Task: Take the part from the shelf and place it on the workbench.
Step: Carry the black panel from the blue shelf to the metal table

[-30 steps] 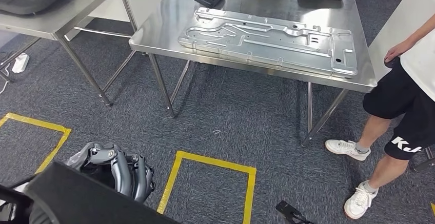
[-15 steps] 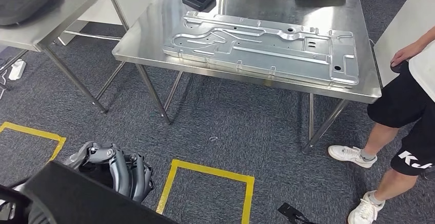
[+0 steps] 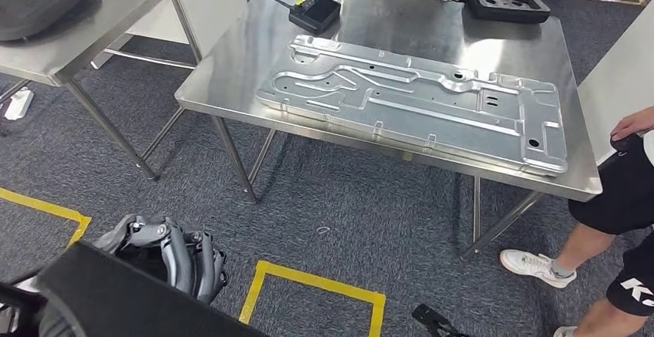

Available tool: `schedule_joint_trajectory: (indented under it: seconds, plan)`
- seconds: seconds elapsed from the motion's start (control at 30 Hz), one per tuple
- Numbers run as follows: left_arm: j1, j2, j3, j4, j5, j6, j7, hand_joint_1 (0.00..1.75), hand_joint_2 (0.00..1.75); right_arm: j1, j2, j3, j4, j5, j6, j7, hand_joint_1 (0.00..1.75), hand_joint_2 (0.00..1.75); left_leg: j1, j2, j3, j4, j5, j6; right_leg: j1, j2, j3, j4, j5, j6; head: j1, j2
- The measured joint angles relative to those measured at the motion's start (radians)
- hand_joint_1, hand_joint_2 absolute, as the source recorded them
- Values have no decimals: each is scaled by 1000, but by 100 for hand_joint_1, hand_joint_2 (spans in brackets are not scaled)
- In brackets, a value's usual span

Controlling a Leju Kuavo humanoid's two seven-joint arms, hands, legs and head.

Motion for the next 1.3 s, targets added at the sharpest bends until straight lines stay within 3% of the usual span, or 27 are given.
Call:
schedule_joint_trajectory:
  seconds: [0.07,0.13,0.17,0.2,0.27,0.3,0.33,0.4,0.47,0.57,0.63,0.67,0.73,0.8,0.83,0.97,1.03,1.1,1.13,1.17,1.2,1.27,1.3]
  plan:
    - [0,0,0,0,0,0,0,175,175,0,-1,0,0,0,-4,0,0,0,1,-8,22,-4,-16,4,0,8,-86,111,-54,3,1,0]
    - [1,0,0,0,1,0,0,175,175,3,-1,0,0,0,-5,1,0,0,1,-19,48,-4,-37,4,0,9,-137,131,-96,5,1,0]
    - [1,0,0,0,2,0,0,175,175,4,-1,0,0,0,-6,1,0,0,0,-23,65,-4,-48,2,0,9,-141,95,-82,4,1,0]
    - [1,0,0,0,3,0,0,175,175,5,-2,0,0,0,-6,2,0,0,0,-26,82,-4,-60,0,1,10,-133,36,-39,2,1,0]
    - [1,0,-1,0,3,0,0,175,175,6,-3,0,0,0,-8,1,0,0,-1,-29,109,-4,-83,-6,4,13,-109,-96,85,-7,0,0]
    - [1,0,-1,0,3,1,1,175,175,6,-4,0,0,0,-8,0,0,0,-2,-31,116,-4,-92,-11,8,15,-101,-137,130,-13,0,0]
    - [1,0,-1,0,3,1,2,175,175,6,-5,0,0,0,-8,-1,0,0,-3,-32,120,-1,-99,-16,10,17,-97,-158,155,-20,0,0]
    - [0,0,-1,-1,3,3,3,175,175,4,-6,0,0,0,-8,-5,0,0,-4,-33,124,6,-106,-25,9,17,-89,-166,160,-32,1,0]
    - [-2,0,0,-3,3,4,3,175,175,2,-6,0,0,0,-8,-9,0,0,-2,-28,103,53,-117,-37,2,16,-77,-170,156,-42,0,0]
    - [-1,0,0,-4,3,6,3,175,175,0,-7,0,0,0,-8,-12,0,0,13,-20,-15,243,-181,-62,-3,16,-64,-172,143,-49,-3,0]
    - [1,0,0,-4,4,7,3,175,175,0,-7,0,0,0,-8,-13,0,0,24,-19,-82,318,-206,-73,-5,16,-55,-172,132,-46,-3,0]
    - [1,0,0,-4,4,6,3,175,175,0,-7,0,0,0,-8,-13,0,0,29,-18,-87,300,-187,-77,-7,16,-48,-172,126,-43,-3,0]
    - [0,0,0,-4,4,6,3,175,175,0,-6,0,0,0,-8,-13,0,0,35,-12,-48,165,-90,-82,-11,17,-29,-172,113,-34,-3,0]
    - [0,1,0,-4,4,6,3,175,175,-1,-6,0,0,0,-8,-14,0,0,33,-5,-8,38,-29,-78,-12,17,-18,-172,102,-23,-3,0]
    - [0,1,1,-4,5,6,3,175,175,-2,-6,0,0,0,-8,-14,0,0,30,-4,0,12,-19,-71,-12,16,-18,-172,98,-17,-4,0]
    - [-2,2,0,-6,8,2,3,175,175,-4,-6,0,0,1,-8,-15,0,0,26,-7,13,4,-20,-41,-14,12,-17,-157,76,8,-3,0]
    - [-3,1,0,-8,8,1,3,175,175,-5,-6,0,0,2,-8,-16,0,0,27,-7,26,1,-25,-27,-16,12,-62,-58,29,13,-2,0]
    - [-2,1,0,-9,7,1,3,175,175,-4,-6,0,0,3,-7,-17,0,0,23,-8,35,1,-35,-18,-15,13,-145,93,-24,15,-1,0]
    - [-1,1,-1,-9,6,2,3,175,175,-3,-6,0,0,3,-6,-18,0,0,22,-9,41,1,-40,-17,-15,14,-177,140,-30,15,-1,0]
    - [0,1,-1,-9,5,3,3,175,175,-2,-6,0,0,4,-5,-20,0,0,21,-12,48,1,-46,-16,-15,14,-191,148,-17,15,-1,0]
    - [1,1,-1,-9,3,4,3,175,175,-1,-6,0,0,4,-5,-21,0,0,20,-14,57,1,-52,-18,-15,14,-183,113,16,13,-1,0]
    - [0,1,-1,-9,-1,4,3,175,175,-1,-7,0,0,4,-5,-24,0,0,19,-18,77,1,-67,-24,-14,15,-124,-34,103,6,-1,0]
    - [-1,1,-1,-9,-1,3,4,175,175,-1,-7,0,0,4,-5,-25,0,0,17,-19,84,2,-75,-28,-12,15,-95,-101,129,2,-1,0]
